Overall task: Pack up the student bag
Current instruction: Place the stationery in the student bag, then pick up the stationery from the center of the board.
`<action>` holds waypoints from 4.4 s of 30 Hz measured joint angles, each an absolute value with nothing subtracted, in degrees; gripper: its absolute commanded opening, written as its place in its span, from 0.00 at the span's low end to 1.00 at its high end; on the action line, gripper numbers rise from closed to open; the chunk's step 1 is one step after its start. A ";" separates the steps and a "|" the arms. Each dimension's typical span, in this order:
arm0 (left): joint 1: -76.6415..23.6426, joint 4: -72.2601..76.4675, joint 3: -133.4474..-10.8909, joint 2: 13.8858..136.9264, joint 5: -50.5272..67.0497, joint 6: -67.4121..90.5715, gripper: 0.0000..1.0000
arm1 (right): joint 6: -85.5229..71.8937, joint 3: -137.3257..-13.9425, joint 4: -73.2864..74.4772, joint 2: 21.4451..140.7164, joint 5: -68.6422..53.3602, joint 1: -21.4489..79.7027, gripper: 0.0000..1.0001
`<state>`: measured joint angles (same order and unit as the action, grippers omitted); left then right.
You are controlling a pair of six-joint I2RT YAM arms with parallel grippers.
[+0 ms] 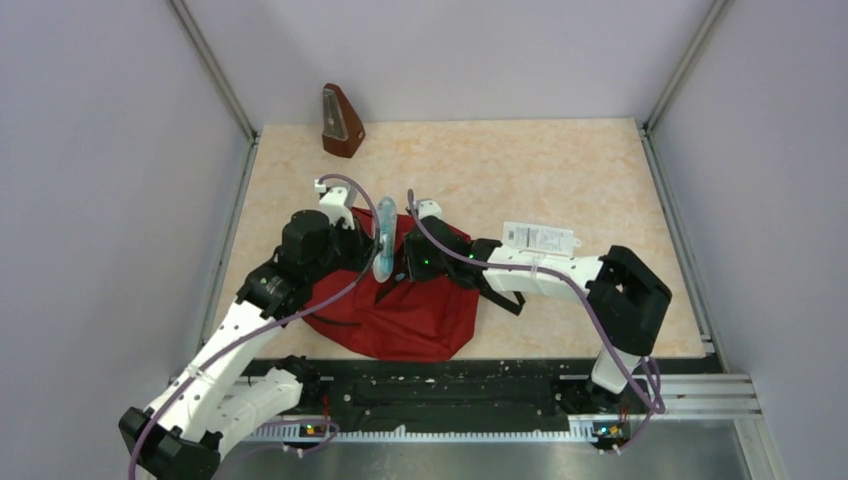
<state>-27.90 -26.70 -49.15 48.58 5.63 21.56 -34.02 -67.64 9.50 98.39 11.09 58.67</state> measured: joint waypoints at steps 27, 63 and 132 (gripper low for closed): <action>-27.79 -20.78 -39.11 50.37 10.31 22.50 0.00 | -31.18 -71.37 12.43 93.03 9.15 56.49 0.00; -26.02 -9.45 -38.13 67.88 27.18 31.44 0.00 | -25.71 -69.47 4.69 93.06 15.46 56.40 0.00; -24.03 -33.61 -52.16 52.97 -5.56 10.72 0.84 | -15.57 -58.24 17.19 99.11 3.38 -1.04 0.61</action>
